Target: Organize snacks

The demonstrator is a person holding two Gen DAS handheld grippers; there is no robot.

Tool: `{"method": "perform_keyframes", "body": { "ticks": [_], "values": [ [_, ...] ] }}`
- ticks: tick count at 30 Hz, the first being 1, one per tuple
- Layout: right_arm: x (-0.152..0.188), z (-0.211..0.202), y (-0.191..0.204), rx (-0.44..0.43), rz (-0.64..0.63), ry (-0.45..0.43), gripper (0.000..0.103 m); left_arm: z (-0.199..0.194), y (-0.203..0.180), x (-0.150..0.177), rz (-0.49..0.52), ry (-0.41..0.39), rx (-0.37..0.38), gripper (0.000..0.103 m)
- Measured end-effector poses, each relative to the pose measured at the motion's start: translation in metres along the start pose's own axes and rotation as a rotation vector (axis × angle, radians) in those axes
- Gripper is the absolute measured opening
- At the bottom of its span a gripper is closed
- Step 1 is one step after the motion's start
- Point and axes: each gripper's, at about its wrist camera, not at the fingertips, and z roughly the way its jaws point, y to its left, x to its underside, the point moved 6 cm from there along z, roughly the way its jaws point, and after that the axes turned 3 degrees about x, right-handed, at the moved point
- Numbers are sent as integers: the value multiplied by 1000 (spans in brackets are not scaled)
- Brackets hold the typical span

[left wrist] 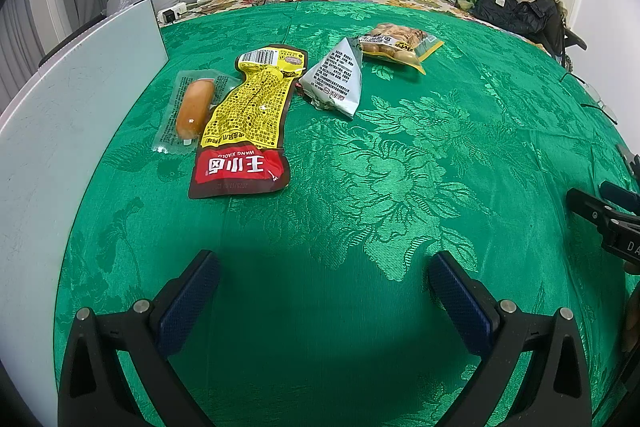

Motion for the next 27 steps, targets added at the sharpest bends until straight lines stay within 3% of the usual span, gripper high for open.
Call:
{"method": "perform_keyframes", "body": {
  "ticks": [19,22,27],
  "values": [
    [0,0,0,-1,0,0,94,0,0,0,0,0,0,103],
    [0,0,0,-1,0,0,94,-1,0,2,21,30,19,103],
    [0,0,0,-1,0,0,94,-23,27,-2,-25,36,55,103]
  ]
}}
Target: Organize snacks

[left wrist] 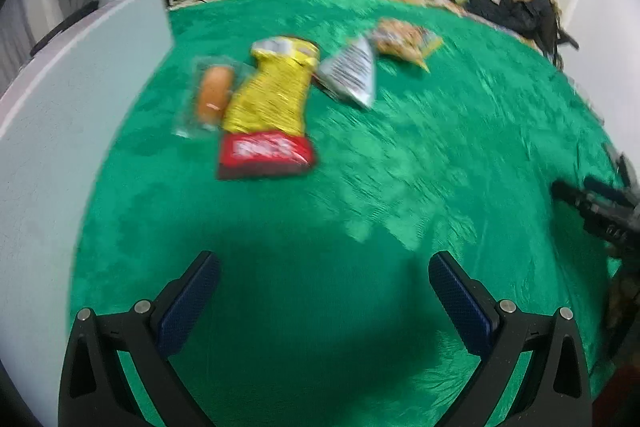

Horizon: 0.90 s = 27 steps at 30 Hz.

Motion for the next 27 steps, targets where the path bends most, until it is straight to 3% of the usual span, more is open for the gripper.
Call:
{"method": "perform_keyframes", "body": {
  "ticks": [5,7,11,15,17,19,22,27],
  "values": [
    [0,0,0,0,-1,0,95,-13,51,-57,-113,-64,-58,102],
    [0,0,0,0,-1,0,95,-7,71,-81,-173,-80,-60,94],
    [0,0,0,0,-1,0,95,33,97,-112,-186,1,-117,83],
    [0,0,0,0,-1,0,95,72,102,-115,-181,82,-124,79],
    [0,0,0,0,-1,0,95,79,104,-114,-182,81,-120,69],
    [0,0,0,-1,-1,0,95,75,98,-114,-139,46,-97,36],
    [0,0,0,-1,-1,0,95,65,92,-103,-107,45,-81,28],
    [0,0,0,-1,-1,0,95,34,73,-59,-74,68,-13,25]
  ]
}}
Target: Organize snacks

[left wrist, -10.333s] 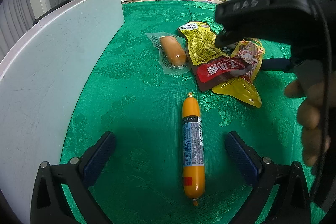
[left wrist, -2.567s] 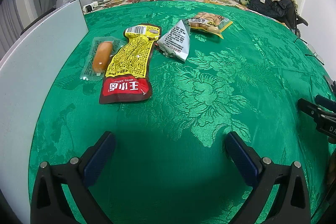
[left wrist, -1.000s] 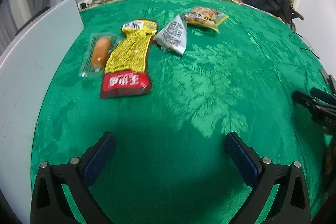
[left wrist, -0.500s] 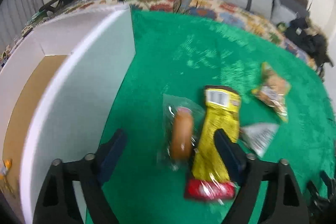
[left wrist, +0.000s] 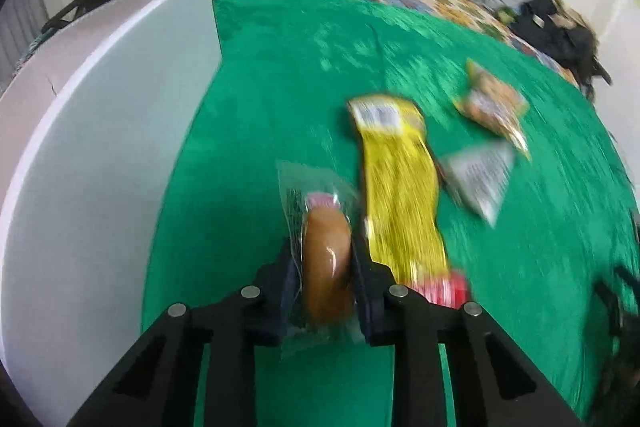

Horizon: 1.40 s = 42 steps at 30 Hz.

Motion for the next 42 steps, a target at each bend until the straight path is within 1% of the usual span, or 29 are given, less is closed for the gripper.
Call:
{"method": "perform_keyframes", "body": {
  "ticks": [2,5,7,8,9,10,11,12,13,14,15,16,18,21,22,30,42],
  "values": [
    [0,0,0,0,0,0,95,-10,-5,22,10,24,22,25],
    [0,0,0,0,0,0,95,-25,-17,55,10,59,98,25],
    [0,0,0,0,0,0,95,-30,-25,64,39,55,101,26],
    [0,0,0,0,0,0,95,-32,-28,66,62,47,83,28],
    [0,0,0,0,0,0,95,-33,-33,68,89,31,67,32],
    [0,0,0,0,0,0,95,-33,-36,71,105,19,62,45],
    [0,0,0,0,0,0,95,-32,-38,71,118,11,59,55],
    [0,0,0,0,0,0,95,-29,-41,71,131,7,41,75],
    [0,0,0,0,0,0,95,-26,-42,70,141,4,14,83],
    [0,0,0,0,0,0,95,-22,-43,70,153,-3,-14,85],
    [0,0,0,0,0,0,95,-20,-43,67,159,-32,-28,90],
    [0,0,0,0,0,0,95,-19,-41,67,148,-42,-31,94],
    [0,0,0,0,0,0,95,-15,-32,64,105,-54,-39,99],
    [0,0,1,0,0,0,95,-15,-22,64,67,-70,-63,101],
    [0,0,0,0,0,0,95,-14,-21,63,66,-70,-66,103],
    [0,0,0,0,0,0,95,-13,-21,64,59,-108,-78,103],
    [0,0,0,0,-1,0,95,-13,-21,65,53,-109,-74,103]
  ]
}}
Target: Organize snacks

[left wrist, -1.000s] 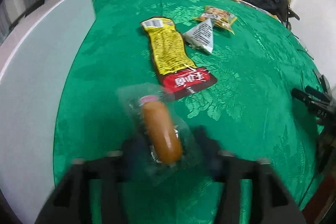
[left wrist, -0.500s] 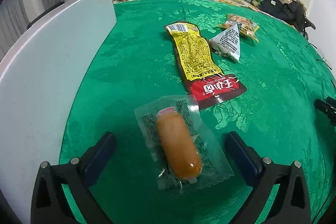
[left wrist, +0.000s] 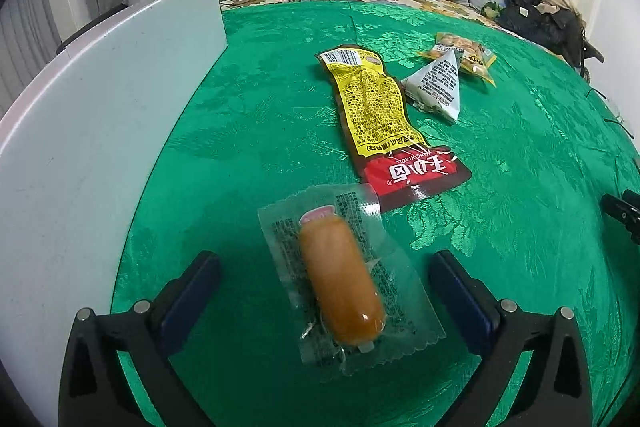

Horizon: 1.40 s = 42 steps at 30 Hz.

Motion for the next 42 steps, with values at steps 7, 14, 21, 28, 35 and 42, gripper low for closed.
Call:
{"method": "perform_keyframes", "body": {
  "ticks": [7,14,21,28,35,42],
  "values": [
    [0,0,0,2,-1,-1,94,0,0,0,-2,0,1,103],
    [-42,-24,93,-247,-111,-102,93,1,1,-2,-2,0,0,103],
    [-102,23,203,-399,-267,-59,90,1,1,-1,-2,0,0,103],
    [-104,57,225,-324,-379,-16,45,1,0,-1,-3,0,0,103],
    [-92,24,173,-367,-241,-42,44,1,0,-1,-3,0,0,103],
    [-61,-21,112,-393,-139,-22,44,0,0,-1,-3,0,0,103]
  ]
}}
